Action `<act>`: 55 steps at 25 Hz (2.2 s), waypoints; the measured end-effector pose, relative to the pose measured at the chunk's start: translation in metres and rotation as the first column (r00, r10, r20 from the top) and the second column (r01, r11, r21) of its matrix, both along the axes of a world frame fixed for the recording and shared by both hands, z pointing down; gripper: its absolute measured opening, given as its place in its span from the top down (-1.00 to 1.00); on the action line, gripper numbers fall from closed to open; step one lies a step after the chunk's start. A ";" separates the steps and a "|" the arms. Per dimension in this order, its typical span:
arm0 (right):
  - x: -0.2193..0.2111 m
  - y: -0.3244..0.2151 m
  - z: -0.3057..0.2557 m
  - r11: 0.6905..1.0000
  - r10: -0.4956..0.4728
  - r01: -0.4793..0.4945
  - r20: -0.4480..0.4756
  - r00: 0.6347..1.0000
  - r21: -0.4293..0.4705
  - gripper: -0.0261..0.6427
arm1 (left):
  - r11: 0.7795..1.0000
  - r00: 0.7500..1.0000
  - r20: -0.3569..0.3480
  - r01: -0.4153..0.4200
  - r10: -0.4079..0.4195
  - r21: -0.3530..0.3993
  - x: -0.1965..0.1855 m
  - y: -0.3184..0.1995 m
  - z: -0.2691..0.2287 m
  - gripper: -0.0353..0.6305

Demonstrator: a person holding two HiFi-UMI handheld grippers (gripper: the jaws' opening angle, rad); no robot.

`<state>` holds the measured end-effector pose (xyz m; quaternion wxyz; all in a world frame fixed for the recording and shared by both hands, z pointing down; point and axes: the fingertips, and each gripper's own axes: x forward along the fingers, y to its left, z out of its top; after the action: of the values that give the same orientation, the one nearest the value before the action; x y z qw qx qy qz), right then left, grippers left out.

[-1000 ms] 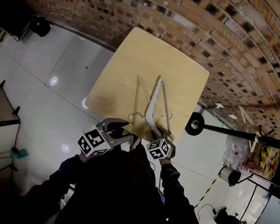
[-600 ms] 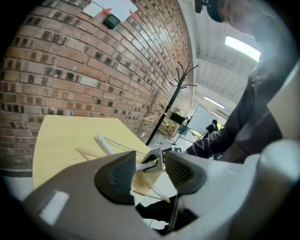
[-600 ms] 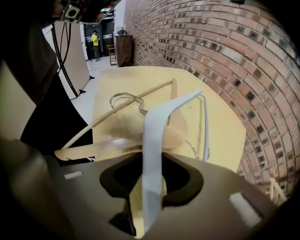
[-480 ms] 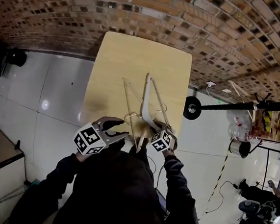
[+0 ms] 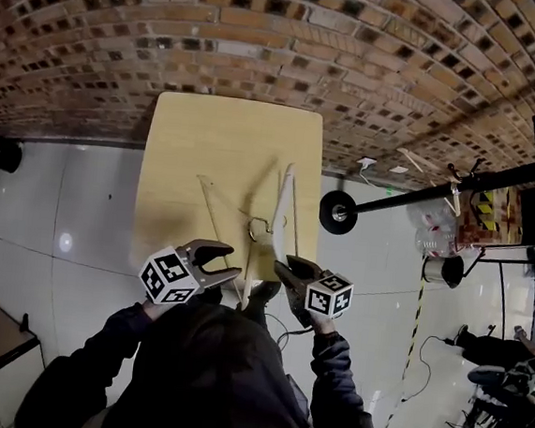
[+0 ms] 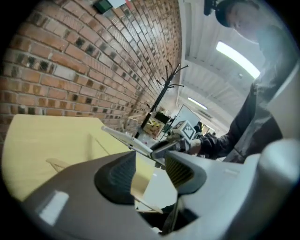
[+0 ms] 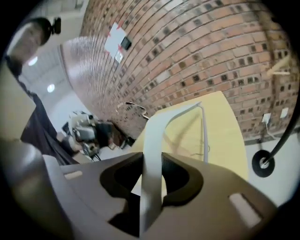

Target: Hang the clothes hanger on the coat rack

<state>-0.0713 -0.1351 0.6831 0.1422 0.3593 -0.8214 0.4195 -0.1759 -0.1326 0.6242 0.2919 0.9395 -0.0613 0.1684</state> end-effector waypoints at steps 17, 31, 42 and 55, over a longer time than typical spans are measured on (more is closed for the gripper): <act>0.050 0.053 -0.129 0.987 0.005 -0.078 0.448 0.894 0.144 0.54 | 0.882 0.877 -0.344 -0.421 0.337 -0.210 0.160 0.025 -0.075 0.02; 0.084 0.045 -0.150 0.928 0.042 0.003 -0.113 0.993 0.372 0.46 | 0.898 0.884 -0.420 -0.342 0.207 -0.277 0.201 0.015 -0.108 0.39; 0.110 0.043 -0.147 0.907 0.278 0.088 -0.742 0.610 0.412 0.59 | 0.911 0.911 -0.366 -0.304 0.192 -0.277 0.227 0.019 -0.131 0.38; 0.152 0.052 -0.222 0.899 0.316 -0.125 -0.424 0.849 0.420 0.65 | 0.888 0.833 -0.364 -0.458 0.416 -0.032 0.257 0.031 -0.180 0.11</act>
<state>0.0811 -0.0830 0.4606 0.2202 0.5661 -0.7771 0.1647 0.0815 -0.1021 0.4437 0.3066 0.9243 0.2179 0.0653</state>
